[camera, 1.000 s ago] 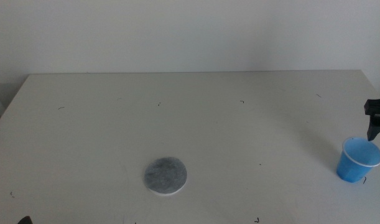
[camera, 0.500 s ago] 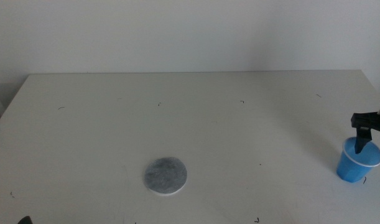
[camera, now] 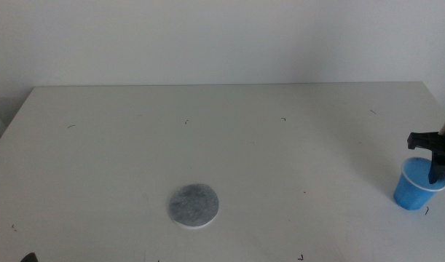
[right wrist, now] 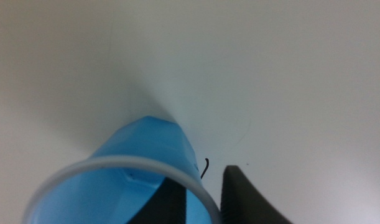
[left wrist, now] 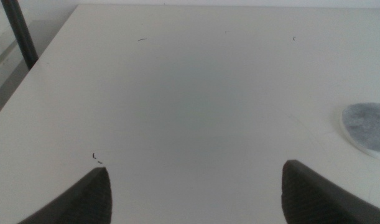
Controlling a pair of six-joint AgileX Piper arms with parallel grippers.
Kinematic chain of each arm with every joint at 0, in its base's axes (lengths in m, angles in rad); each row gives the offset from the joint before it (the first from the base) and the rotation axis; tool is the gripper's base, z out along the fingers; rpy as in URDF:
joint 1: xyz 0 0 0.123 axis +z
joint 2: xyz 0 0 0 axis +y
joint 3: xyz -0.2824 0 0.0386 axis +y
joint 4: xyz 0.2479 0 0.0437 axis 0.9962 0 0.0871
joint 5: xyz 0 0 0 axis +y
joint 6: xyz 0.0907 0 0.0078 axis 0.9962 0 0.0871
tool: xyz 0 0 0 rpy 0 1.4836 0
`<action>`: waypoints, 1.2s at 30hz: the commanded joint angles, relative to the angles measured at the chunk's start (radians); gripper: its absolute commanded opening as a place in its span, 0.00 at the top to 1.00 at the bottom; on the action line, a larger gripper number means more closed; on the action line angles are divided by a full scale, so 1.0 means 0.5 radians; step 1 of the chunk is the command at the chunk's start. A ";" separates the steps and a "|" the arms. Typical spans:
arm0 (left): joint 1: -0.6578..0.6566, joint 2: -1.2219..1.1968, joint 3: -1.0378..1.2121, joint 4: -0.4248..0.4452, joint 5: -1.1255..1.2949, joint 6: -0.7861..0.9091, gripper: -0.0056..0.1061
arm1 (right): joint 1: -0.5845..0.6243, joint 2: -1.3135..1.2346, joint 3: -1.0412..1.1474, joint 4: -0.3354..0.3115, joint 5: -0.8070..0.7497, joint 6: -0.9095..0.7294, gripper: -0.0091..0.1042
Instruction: Place an empty cup on a cup mat.
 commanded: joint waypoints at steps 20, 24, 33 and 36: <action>0.002 -0.024 -0.012 0.001 -0.134 -0.021 0.01 | 0.360 -0.366 -0.362 0.007 0.178 0.032 0.93; 0.002 -0.024 -0.012 0.001 -0.134 -0.021 0.01 | 0.639 -0.327 -0.588 0.009 0.227 0.103 0.93; 0.002 -0.024 -0.012 0.001 -0.134 -0.021 0.01 | 1.205 0.001 -1.182 0.036 0.306 0.210 0.93; 0.002 -0.024 -0.012 0.001 -0.134 -0.021 0.01 | 1.339 0.142 -1.339 0.085 0.328 0.210 0.93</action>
